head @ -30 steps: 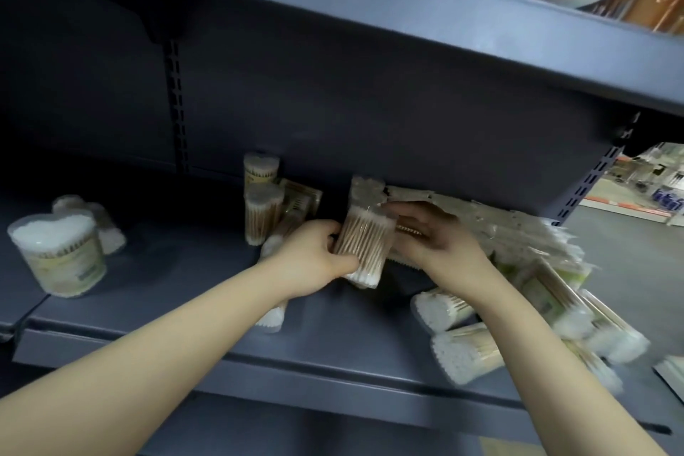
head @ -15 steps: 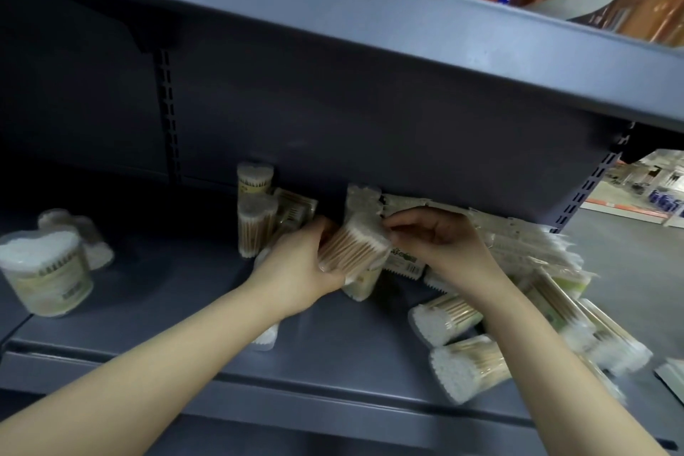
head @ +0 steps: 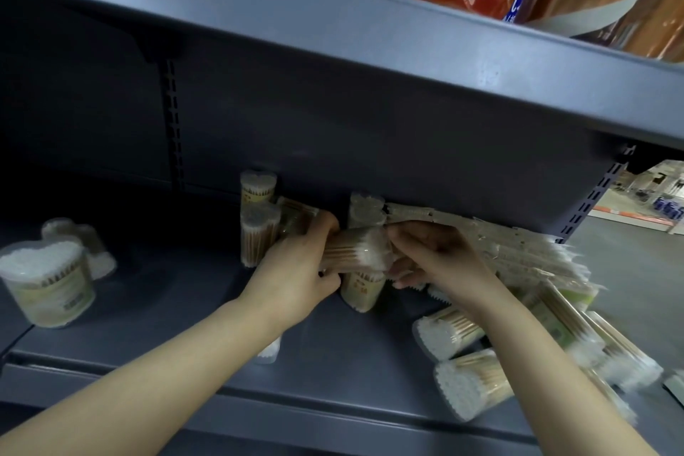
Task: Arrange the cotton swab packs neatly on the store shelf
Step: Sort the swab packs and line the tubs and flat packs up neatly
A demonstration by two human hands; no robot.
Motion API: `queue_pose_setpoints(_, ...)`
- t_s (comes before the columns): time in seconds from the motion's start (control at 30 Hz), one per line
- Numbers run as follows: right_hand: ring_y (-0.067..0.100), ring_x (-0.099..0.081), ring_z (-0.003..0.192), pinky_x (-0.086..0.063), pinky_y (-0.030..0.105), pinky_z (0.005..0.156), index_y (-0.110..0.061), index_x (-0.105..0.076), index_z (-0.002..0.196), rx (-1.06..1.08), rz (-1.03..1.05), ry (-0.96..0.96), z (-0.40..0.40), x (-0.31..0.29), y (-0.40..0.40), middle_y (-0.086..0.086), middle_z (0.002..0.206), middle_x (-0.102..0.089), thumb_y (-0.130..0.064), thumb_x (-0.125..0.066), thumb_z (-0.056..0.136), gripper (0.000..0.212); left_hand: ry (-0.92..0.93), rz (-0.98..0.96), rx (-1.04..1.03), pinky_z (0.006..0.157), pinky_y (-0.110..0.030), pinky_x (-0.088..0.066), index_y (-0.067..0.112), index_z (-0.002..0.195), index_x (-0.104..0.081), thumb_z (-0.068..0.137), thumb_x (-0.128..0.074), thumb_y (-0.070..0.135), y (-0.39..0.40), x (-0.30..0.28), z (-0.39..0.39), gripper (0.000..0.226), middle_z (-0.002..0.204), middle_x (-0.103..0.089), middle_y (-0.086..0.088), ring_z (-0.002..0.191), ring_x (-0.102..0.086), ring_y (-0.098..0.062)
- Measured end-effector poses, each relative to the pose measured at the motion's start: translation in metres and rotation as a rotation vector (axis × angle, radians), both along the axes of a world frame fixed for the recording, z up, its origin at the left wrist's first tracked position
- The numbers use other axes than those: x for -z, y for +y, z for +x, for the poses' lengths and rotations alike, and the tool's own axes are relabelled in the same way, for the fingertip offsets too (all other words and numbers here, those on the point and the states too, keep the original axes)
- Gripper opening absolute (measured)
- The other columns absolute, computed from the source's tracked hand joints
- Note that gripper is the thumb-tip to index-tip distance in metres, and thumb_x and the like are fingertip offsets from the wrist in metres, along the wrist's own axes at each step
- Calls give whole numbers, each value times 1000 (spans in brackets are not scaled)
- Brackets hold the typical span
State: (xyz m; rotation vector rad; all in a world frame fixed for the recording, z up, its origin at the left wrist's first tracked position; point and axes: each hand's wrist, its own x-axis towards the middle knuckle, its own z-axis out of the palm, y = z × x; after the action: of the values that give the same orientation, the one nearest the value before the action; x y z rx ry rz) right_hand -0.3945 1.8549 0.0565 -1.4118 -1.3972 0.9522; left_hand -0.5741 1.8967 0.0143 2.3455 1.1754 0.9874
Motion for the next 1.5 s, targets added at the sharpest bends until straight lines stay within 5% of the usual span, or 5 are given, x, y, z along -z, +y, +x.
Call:
queue_pose_setpoints(0.13, 18, -67, 61, -58, 32, 65, -17, -64, 84, 28, -61, -55, -5, 4, 2, 6, 78, -67, -28, -63, 84, 12, -60, 21, -13, 56, -19, -39, 27, 97, -37, 78, -62, 9, 5, 3, 0, 36, 85, -51, 5, 72, -53, -13)
queue_pose_setpoints(0.4, 25, -69, 80, -57, 43, 80, -20, -60, 92, 35, -75, -93, -8, 9, 5, 9, 93, -68, -25, -71, 74, 21, -264, -148, -38, 82, -24, -50, 13, 118, -48, 77, -61, -1, 16, 5, 4, 45, 100, -60, 5, 95, -59, -11)
queue_pose_setpoints(0.53, 10, -64, 85, -55, 30, 81, -26, -58, 93, 42, -26, -207, -7, 9, 5, -6, 91, -66, -25, -76, 69, 31, -407, -303, 39, 78, -4, -40, 19, 118, -50, 83, -54, -5, 16, 1, 5, 42, 96, -55, 15, 99, -55, -4)
queue_pose_setpoints(0.8, 7, -61, 84, -50, 21, 75, -26, -52, 90, 24, 37, -275, -7, 8, 3, -8, 91, -62, -20, -83, 63, 41, -941, -583, 100, 66, -12, -52, 9, 99, -61, 95, -41, -3, 16, -22, 6, 24, 87, -62, 0, 79, -60, -8)
queue_pose_setpoints(1.5, -14, -57, 73, -44, 3, 70, -17, -57, 74, -18, 126, -259, -9, 22, 11, -11, 80, -60, 3, -73, 70, 26, -930, -670, 196, 86, -24, -51, 21, 96, -63, 94, -44, 7, 26, -23, 3, 24, 105, -65, -2, 106, -60, -17)
